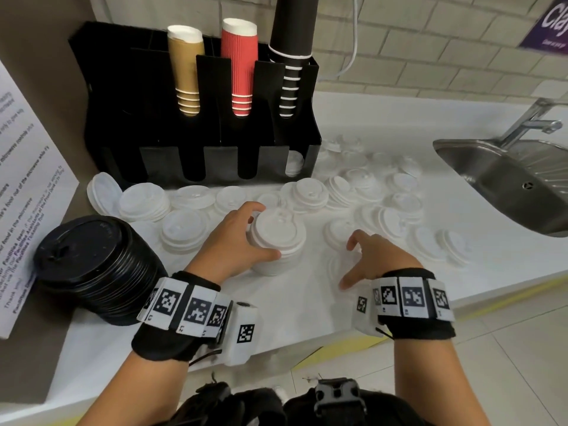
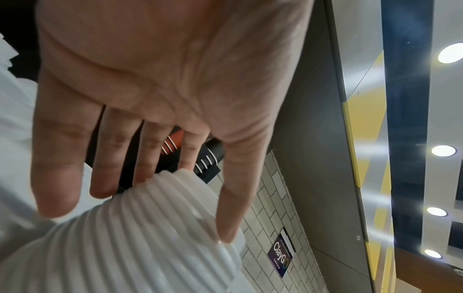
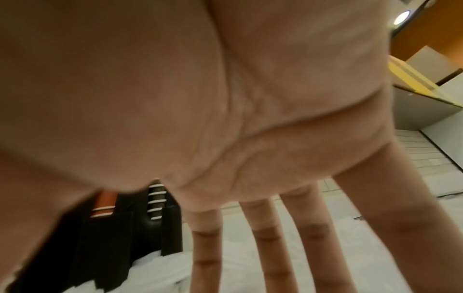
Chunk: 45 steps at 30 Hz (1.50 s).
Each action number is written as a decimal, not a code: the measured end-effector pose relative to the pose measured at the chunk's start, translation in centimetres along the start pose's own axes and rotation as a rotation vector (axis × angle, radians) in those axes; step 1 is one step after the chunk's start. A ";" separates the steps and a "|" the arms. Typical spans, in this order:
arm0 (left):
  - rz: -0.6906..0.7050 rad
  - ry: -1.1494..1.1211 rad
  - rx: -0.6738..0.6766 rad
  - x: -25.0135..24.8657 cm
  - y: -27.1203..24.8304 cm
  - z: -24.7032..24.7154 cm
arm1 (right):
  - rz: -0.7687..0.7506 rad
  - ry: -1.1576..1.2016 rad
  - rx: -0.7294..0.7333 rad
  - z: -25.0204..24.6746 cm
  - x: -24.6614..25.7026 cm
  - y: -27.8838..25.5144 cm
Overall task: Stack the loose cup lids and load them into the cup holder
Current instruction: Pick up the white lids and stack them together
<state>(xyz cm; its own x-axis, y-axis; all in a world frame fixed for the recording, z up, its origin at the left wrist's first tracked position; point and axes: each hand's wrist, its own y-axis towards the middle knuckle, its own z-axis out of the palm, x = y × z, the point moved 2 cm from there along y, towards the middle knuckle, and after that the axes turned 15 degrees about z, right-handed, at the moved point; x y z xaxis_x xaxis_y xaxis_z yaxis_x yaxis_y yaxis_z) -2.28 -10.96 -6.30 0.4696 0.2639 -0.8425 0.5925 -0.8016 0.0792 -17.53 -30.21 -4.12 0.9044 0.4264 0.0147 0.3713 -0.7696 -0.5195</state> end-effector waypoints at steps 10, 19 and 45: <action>0.009 -0.014 -0.048 0.0 -0.3 0.0 | -0.112 0.060 0.011 -0.5 0.7 -0.3; -0.052 0.014 -0.015 0.0 -0.2 0.1 | -0.566 0.522 0.009 -3.1 4.8 -2.3; -0.062 0.002 -0.036 0.0 0.0 0.8 | -0.743 0.275 -0.083 -1.3 9.0 -2.0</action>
<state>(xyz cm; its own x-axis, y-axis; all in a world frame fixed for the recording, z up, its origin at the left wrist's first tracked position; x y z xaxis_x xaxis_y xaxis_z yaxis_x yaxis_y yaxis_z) -2.82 -11.42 -6.70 0.4328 0.3138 -0.8451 0.6437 -0.7639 0.0460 -9.88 -25.42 -1.85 0.4290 0.7181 0.5480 0.9024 -0.3672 -0.2254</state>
